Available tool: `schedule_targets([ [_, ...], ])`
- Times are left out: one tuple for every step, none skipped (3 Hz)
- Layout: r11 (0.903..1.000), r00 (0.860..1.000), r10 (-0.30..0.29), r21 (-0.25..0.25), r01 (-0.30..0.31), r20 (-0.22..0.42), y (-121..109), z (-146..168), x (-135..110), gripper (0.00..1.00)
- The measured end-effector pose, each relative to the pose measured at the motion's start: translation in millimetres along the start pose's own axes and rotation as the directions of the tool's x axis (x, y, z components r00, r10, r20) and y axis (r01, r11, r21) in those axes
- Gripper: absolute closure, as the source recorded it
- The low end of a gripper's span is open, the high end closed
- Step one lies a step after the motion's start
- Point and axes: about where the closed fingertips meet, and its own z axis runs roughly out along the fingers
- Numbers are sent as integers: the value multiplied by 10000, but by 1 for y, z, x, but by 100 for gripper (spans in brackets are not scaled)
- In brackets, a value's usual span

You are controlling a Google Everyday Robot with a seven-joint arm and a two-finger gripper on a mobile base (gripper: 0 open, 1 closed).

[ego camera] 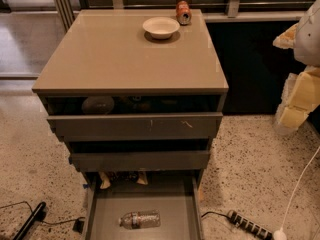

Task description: Pick water bottle from bottom drawer and place on counter

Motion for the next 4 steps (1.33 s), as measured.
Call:
schedule_targets([
  [10000,10000,6,18,-6,35,0,0,0,0],
  [9989,9999,-56,-457,60,84,15,25,-3,0],
  [9864,9981,-592,-1522,613,185,57,84,-12,0],
  [9626,9948,-1016,-2518,996,53,96,131,-7,0],
])
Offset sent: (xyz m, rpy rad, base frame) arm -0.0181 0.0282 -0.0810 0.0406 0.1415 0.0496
